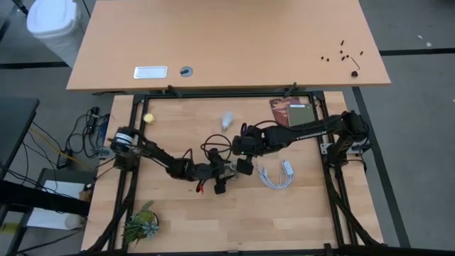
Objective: Screw lightbulb
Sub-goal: Insert the light bulb into the lamp
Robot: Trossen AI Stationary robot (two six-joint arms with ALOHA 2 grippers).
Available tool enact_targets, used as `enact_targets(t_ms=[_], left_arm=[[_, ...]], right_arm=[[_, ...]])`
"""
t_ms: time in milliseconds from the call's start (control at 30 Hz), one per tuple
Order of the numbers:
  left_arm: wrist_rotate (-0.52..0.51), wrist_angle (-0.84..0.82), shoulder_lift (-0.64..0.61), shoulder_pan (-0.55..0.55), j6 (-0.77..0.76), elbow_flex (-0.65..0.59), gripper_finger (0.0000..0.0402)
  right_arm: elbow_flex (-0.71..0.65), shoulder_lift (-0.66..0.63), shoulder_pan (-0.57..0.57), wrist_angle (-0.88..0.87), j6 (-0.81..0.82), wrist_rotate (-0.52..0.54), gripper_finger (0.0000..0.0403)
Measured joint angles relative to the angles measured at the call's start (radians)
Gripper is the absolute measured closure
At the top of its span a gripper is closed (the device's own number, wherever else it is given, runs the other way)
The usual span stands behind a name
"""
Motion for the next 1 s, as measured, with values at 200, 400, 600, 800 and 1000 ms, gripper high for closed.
enact_targets(t_ms=[200,400,600,800,1000], left_arm=[[0.051,-0.232,-0.129,0.000,-0.058,0.000,0.0127],[-0.035,-0.394,-0.236,-0.001,-0.154,0.000,0.0131],[-0.289,-0.403,-0.271,0.028,-0.200,0.000,0.0137],[-0.203,-0.390,-0.248,0.205,-0.171,0.023,0.0144],[-0.042,-0.388,-0.229,0.366,-0.133,0.049,0.0144]], right_arm=[[0.000,-0.001,-0.003,-0.018,-0.004,0.001,0.0050],[-0.037,-0.029,0.047,-0.045,0.021,0.043,0.0050],[-0.177,-0.135,0.110,-0.031,0.106,0.148,0.0050],[-0.367,-0.268,0.146,0.106,0.187,0.219,0.0050],[-0.548,-0.342,0.153,0.337,0.214,0.235,0.0050]])
